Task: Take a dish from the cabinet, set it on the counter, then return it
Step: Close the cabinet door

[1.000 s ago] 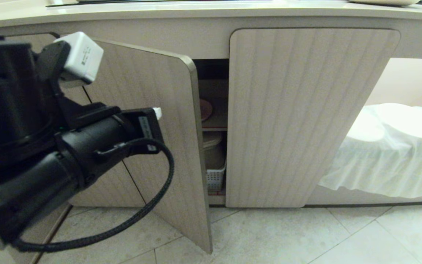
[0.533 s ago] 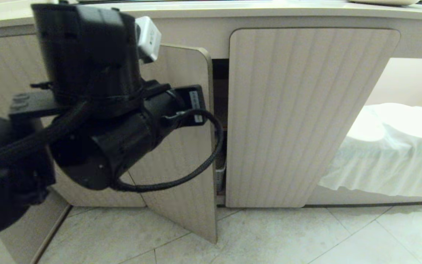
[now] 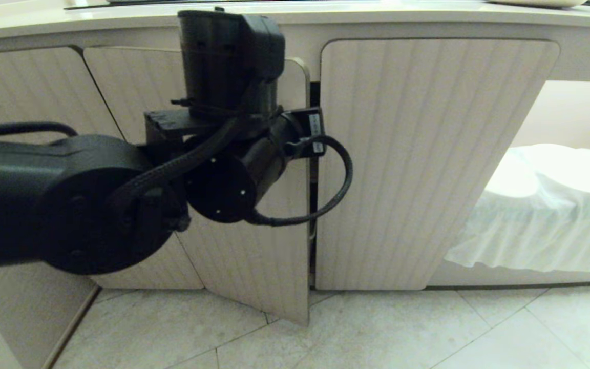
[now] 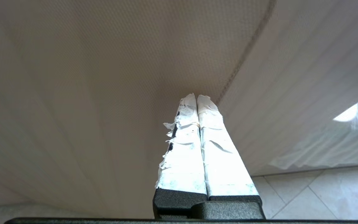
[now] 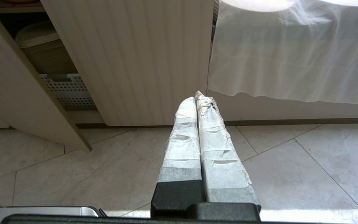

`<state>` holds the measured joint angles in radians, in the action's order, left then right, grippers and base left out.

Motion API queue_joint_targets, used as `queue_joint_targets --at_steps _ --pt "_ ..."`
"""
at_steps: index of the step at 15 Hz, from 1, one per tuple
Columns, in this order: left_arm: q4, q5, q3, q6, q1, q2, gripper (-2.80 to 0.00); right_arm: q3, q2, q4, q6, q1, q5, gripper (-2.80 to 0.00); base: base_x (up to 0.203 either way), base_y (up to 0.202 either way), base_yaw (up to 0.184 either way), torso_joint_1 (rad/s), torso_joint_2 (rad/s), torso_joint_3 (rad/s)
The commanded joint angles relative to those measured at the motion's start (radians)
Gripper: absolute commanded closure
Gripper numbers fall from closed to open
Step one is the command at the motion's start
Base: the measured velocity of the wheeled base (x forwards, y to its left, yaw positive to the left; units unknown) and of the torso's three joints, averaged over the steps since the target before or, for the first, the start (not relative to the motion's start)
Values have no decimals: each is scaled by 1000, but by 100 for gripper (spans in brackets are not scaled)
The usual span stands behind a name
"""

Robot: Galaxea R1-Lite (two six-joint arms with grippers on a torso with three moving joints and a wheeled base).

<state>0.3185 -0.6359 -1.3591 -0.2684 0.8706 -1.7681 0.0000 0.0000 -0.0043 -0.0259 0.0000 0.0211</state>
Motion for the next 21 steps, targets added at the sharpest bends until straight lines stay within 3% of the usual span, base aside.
queue_joint_targets --at_steps 1,12,21 --pt "2 -4 -49 3 -8 -61 0 0 0 0 -1 0 0 0 0 0 0 0 0 0" --pt "1 -55 -296 55 -127 -217 0 0 0 0 0 -1 0 0 0 0 0 0 0 0" --pt "1 -70 -324 67 -146 -232 0 0 0 0 0 0 0 0 0 0 0 0 0 0"
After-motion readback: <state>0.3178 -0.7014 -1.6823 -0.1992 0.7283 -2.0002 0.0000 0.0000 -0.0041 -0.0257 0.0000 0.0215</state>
